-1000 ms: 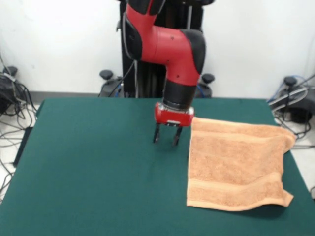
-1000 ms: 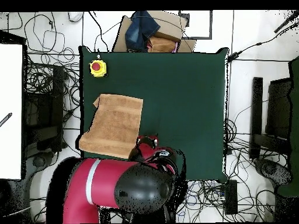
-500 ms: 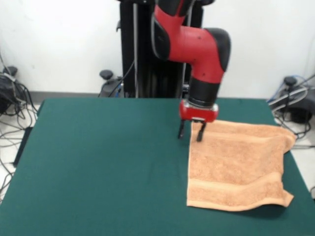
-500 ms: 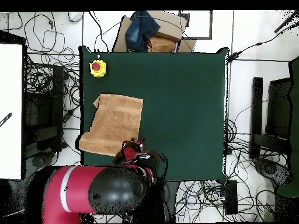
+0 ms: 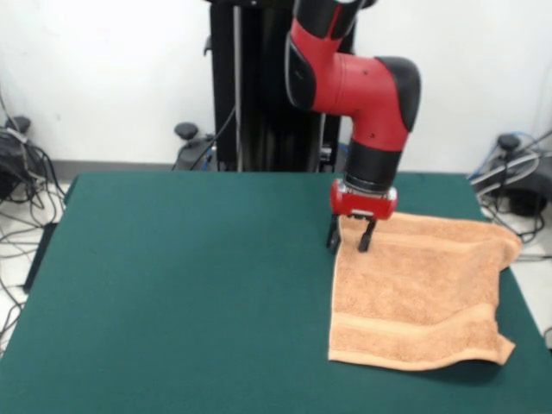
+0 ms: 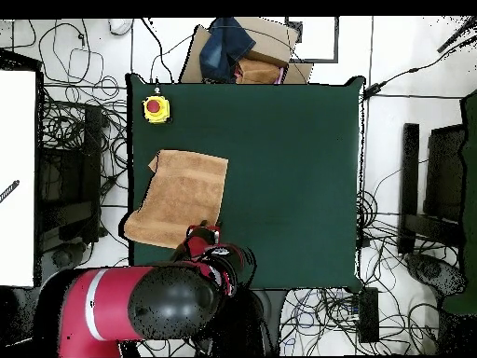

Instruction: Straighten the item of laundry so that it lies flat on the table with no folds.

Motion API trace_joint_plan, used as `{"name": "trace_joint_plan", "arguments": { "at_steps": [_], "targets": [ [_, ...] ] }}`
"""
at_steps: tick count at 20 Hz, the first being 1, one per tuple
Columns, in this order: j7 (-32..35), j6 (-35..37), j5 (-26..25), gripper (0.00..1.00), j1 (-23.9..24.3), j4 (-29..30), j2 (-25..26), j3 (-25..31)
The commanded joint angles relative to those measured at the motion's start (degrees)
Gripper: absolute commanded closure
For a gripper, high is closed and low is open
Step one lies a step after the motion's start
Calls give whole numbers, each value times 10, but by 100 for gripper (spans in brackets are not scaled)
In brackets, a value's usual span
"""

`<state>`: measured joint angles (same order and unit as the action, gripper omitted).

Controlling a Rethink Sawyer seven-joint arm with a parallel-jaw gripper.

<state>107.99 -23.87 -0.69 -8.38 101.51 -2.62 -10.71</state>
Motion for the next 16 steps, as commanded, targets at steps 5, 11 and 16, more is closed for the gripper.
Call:
{"name": "trace_joint_plan", "arguments": {
  "at_steps": [5,11,16],
  "targets": [
    [103,-80,49,0,14,-148,131,72],
    [88,-73,67,0,8,-151,134,54],
    [83,-66,72,0,6,-141,128,43]
  ]
}}
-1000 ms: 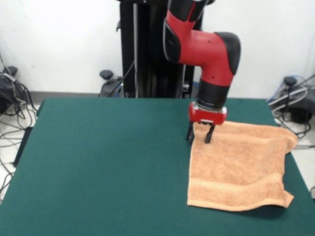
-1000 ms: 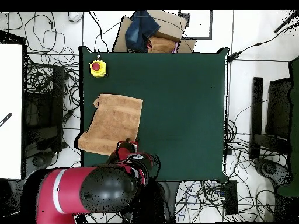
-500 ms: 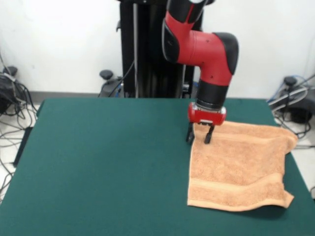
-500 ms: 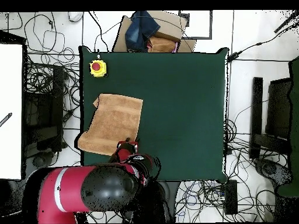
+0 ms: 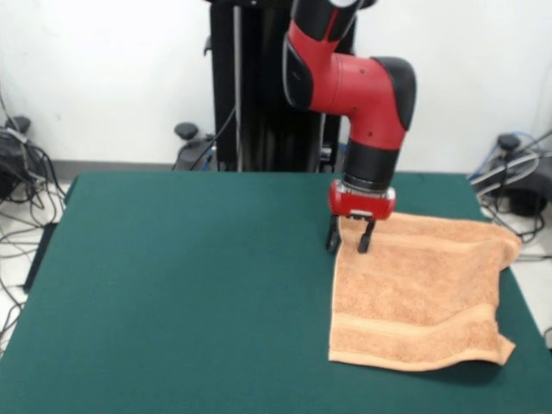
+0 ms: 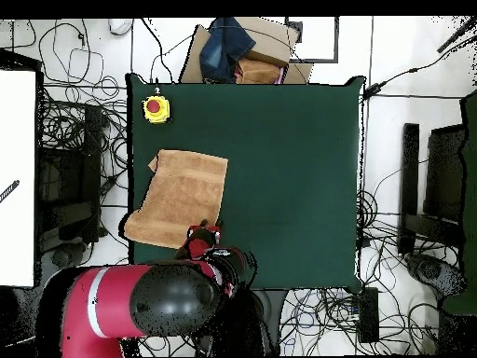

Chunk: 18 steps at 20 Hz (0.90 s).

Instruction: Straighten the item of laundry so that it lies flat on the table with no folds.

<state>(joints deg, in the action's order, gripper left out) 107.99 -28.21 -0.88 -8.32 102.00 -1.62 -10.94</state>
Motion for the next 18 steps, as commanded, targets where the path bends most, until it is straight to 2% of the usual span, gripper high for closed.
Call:
{"name": "trace_joint_plan", "arguments": {
  "at_steps": [1,6,10,12,13,18],
  "targets": [
    [83,-21,81,0,1,-140,115,40],
    [86,-12,95,0,-11,-119,101,26],
    [85,-21,96,0,-10,-126,109,22],
    [93,-23,123,0,-21,-118,113,14],
    [92,-29,133,100,-29,-116,114,9],
    [92,-41,157,100,-43,-113,119,0]
  ]
}}
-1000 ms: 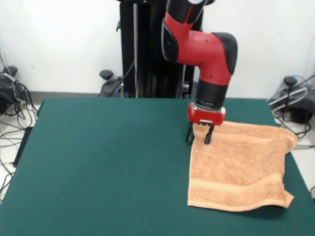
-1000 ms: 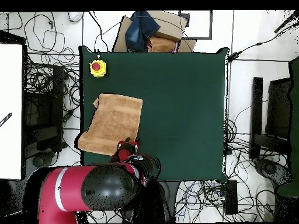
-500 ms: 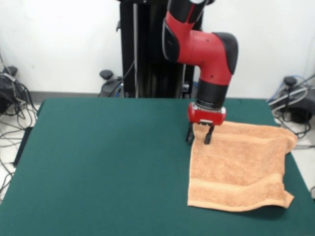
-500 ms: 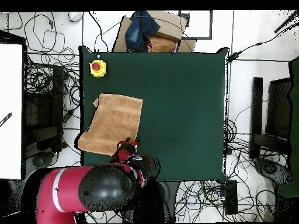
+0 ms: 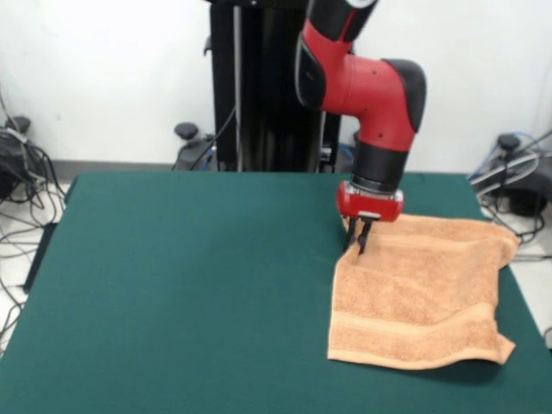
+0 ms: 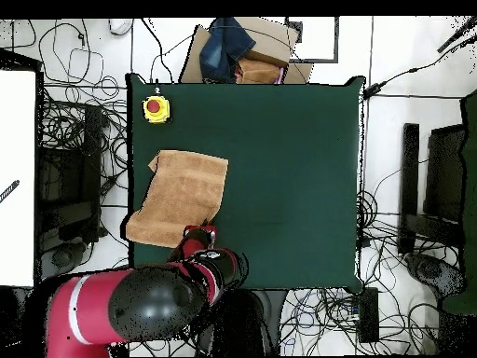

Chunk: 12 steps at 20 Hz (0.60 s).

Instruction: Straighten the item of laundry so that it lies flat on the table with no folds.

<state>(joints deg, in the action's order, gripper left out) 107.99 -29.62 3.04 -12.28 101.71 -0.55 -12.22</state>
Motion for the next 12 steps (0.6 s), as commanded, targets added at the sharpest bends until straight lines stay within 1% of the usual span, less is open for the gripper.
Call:
{"name": "trace_joint_plan", "arguments": {
  "at_steps": [1,6,10,12],
  "targets": [
    [92,-29,119,100,-3,-110,109,12],
    [95,-33,116,100,1,-112,109,16],
    [105,-50,115,100,7,-110,113,21],
    [98,-61,110,100,6,-107,109,10]
  ]
}}
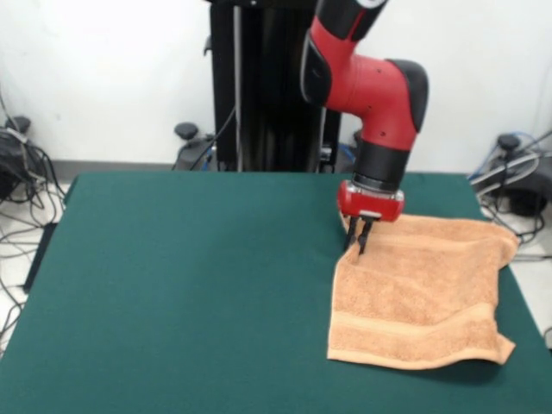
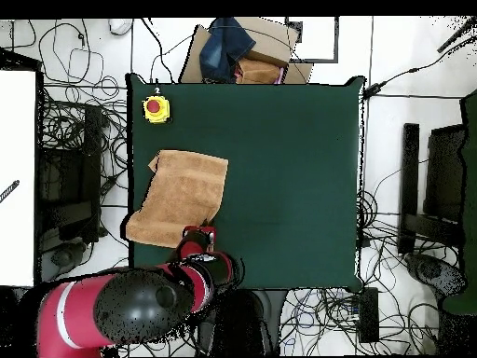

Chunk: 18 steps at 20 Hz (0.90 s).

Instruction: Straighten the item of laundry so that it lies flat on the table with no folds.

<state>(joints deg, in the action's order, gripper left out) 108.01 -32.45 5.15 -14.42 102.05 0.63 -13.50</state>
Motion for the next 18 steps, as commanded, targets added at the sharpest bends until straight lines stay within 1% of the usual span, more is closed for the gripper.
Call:
{"name": "trace_joint_plan", "arguments": {
  "at_steps": [1,2,3,6,11,15,18],
  "targets": [
    [96,-19,70,100,40,-109,92,29],
    [90,-18,61,100,40,-106,88,22],
    [82,-9,42,100,50,-106,83,21],
    [69,-15,-8,100,79,-115,83,13],
    [54,-18,-50,100,99,-117,78,-9],
    [44,-11,-69,100,109,-109,66,-20],
    [31,-6,-84,100,119,-115,62,-27]
  ]
}}
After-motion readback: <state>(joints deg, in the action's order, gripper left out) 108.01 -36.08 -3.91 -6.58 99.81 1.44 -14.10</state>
